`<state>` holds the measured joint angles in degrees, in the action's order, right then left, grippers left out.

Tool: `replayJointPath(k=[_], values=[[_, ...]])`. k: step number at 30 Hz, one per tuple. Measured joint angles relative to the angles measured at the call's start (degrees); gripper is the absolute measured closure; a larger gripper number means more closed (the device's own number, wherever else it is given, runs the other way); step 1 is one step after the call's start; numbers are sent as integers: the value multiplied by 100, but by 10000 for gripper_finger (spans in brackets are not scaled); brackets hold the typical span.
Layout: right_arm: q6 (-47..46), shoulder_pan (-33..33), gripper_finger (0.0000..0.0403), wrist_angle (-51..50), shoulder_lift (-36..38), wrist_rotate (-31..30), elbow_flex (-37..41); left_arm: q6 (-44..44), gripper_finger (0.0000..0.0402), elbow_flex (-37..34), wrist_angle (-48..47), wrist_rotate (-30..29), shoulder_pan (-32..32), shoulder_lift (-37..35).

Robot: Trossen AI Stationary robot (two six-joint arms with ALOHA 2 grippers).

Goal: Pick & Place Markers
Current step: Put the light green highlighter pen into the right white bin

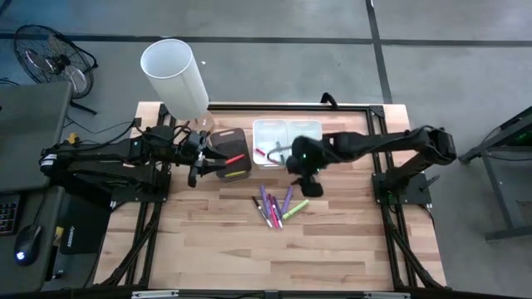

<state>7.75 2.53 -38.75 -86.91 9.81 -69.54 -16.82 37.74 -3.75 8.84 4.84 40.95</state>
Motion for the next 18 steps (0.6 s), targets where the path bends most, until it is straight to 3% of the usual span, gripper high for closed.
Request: replayJointPath(k=[9,18], values=[[730,-681,218,-605,-88,-440,222,-138,236,1,4,-174,0,2],[431,-886,182,283,-95,-338,1376,-172,236,2,20,-326,0,2]])
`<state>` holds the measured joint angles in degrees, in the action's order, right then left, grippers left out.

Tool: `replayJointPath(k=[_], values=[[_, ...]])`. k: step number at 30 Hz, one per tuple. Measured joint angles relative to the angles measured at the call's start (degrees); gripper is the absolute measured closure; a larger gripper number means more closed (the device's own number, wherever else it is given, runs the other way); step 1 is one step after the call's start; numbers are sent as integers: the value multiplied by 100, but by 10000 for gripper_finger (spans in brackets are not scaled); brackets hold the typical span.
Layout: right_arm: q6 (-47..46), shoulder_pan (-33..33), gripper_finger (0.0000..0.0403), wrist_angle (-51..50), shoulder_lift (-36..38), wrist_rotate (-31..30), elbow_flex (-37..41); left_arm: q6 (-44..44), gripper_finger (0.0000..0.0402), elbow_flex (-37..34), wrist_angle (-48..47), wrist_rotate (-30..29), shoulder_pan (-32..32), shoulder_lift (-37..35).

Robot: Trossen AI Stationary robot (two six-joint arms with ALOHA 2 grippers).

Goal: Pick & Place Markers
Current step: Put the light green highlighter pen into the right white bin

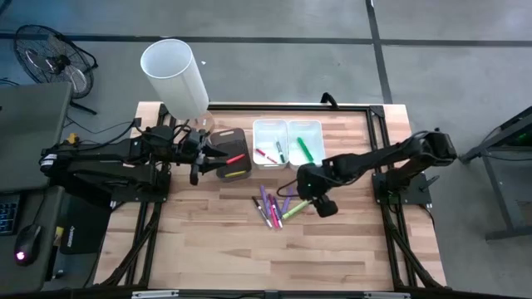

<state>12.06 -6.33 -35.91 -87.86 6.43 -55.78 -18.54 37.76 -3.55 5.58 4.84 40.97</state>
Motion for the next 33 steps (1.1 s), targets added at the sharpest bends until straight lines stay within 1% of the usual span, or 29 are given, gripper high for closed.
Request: replayJointPath(k=[5,8,11,13,17,23,33], values=[[-3,-119,175,892,-1,-59,542,-94,236,0,2,-21,0,0],[9,-221,175,1476,-1,-208,799,-127,236,0,0,-21,0,0],[182,-332,174,1989,-1,-213,990,-135,236,0,1,-21,0,0],[212,-375,174,2100,-31,-324,1101,-147,236,0,0,-24,1,0],[169,-428,177,2322,-182,-225,1248,-147,236,0,0,-34,0,0],[275,-475,182,2475,-428,-312,1237,-147,236,0,-15,-67,0,0],[173,-466,194,2783,-823,-221,1233,-149,236,-1,-89,-80,0,0]])
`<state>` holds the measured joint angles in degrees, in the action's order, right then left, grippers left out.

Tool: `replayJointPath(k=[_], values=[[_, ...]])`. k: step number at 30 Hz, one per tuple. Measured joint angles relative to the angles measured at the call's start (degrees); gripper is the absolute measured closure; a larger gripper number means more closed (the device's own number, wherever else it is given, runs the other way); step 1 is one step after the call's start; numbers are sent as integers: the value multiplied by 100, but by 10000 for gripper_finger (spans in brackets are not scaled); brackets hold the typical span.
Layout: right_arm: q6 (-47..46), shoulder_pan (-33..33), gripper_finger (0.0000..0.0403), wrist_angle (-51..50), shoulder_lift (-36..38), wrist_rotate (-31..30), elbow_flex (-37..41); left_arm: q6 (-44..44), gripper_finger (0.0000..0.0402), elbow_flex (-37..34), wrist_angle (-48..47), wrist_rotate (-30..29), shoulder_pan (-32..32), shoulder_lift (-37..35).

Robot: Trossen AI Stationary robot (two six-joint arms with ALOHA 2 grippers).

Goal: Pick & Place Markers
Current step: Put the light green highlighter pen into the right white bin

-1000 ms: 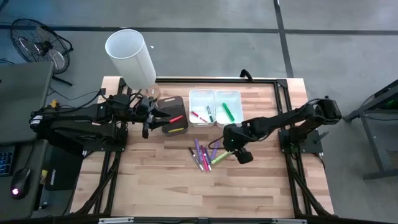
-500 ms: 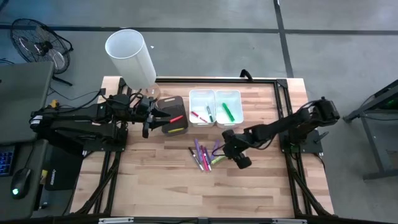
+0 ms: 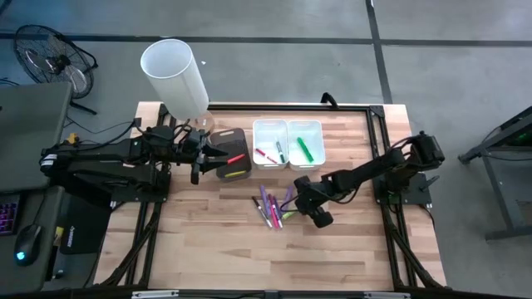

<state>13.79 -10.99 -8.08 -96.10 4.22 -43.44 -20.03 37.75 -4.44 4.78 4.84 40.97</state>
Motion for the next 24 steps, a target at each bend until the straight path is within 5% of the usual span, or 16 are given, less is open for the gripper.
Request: replayJointPath(k=[8,24], values=[[-399,18,211,-26,-92,72,-13,-2,236,-1,-1,2,0,0],[-2285,16,315,-334,-105,-28,-17,-154,236,-1,-3,19,0,0]])
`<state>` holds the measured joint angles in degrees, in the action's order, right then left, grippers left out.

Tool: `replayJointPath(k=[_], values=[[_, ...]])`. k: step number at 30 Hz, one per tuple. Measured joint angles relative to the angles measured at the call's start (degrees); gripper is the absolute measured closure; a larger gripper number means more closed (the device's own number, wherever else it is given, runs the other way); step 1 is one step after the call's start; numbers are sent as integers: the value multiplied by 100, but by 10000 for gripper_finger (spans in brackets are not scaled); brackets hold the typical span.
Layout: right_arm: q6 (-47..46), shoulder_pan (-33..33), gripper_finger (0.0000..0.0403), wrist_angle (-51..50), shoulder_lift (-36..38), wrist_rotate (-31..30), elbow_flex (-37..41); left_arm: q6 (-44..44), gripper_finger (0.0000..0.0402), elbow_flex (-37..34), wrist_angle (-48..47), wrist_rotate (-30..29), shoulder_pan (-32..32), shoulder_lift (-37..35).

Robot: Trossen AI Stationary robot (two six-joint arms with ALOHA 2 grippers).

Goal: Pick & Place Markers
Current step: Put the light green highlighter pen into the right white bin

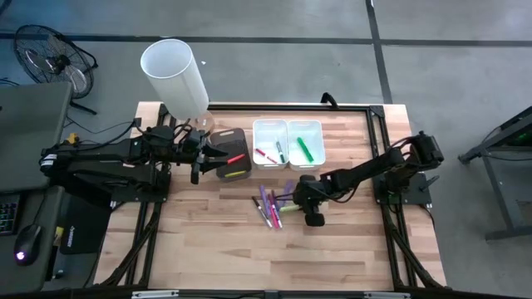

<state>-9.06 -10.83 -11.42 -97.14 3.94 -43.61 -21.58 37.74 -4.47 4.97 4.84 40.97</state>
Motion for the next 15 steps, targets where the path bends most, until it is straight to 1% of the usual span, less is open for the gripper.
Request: replayJointPath(k=[6,8,12,15], values=[[-868,0,341,-18,12,64,6,-123,236,2,0,0,0,0],[-1130,-2,342,-22,66,74,8,-143,236,0,0,0,0,0],[-1403,-16,334,-93,260,133,37,-187,236,0,1,-2,0,0],[-1541,-26,336,-235,474,160,60,-189,236,0,2,-2,0,0]])
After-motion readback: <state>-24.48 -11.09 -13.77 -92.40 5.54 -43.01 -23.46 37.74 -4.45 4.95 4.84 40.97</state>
